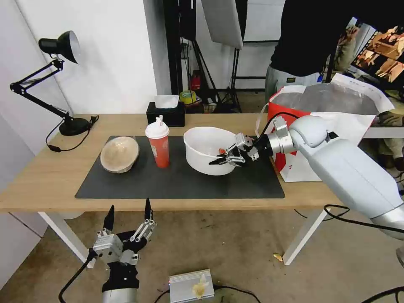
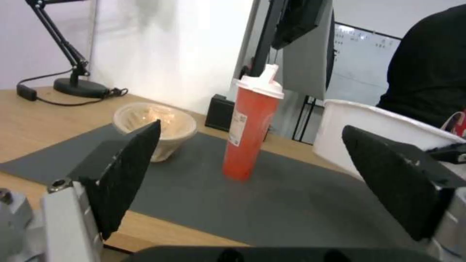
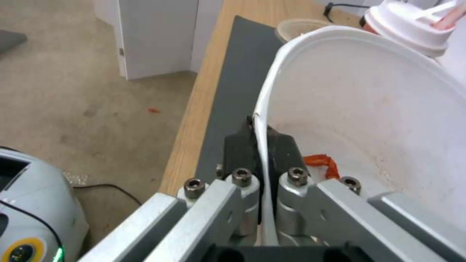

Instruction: Pick up the trash from the table and place it into the takeout bag.

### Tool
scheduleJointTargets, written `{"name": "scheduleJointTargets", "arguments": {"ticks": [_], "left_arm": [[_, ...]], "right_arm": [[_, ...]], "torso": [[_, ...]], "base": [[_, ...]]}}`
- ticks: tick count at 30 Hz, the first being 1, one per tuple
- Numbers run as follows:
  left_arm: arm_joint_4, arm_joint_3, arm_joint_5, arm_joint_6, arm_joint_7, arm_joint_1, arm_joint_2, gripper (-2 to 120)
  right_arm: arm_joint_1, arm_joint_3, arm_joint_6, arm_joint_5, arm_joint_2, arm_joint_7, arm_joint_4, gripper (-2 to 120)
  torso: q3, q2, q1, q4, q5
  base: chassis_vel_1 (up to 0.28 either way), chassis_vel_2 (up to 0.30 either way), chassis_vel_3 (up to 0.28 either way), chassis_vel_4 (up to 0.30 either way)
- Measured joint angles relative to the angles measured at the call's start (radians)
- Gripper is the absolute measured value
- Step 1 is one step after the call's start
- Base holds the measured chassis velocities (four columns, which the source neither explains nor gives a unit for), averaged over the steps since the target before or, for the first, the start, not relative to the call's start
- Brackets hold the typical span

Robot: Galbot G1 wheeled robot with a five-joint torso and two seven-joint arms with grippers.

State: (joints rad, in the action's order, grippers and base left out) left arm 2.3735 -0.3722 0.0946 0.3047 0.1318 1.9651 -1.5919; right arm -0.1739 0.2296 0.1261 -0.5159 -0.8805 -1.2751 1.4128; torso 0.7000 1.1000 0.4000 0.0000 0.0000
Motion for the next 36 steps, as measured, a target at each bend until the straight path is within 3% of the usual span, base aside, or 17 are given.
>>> {"name": "scheduleJointTargets", "arguments": {"ticks": [36], "left_arm": [[-0.011,0.0,0.006,0.005,0.019,-0.014,0.006,100]], "right_arm": [[0.069,-0.063,-0.002,-0.044,-0.014,0.014,-0.049,0]], "torso": [[0.0,0.0,0.0,0.0,0.0]], "base": [[0.0,0.0,0.0,0.0]]}}
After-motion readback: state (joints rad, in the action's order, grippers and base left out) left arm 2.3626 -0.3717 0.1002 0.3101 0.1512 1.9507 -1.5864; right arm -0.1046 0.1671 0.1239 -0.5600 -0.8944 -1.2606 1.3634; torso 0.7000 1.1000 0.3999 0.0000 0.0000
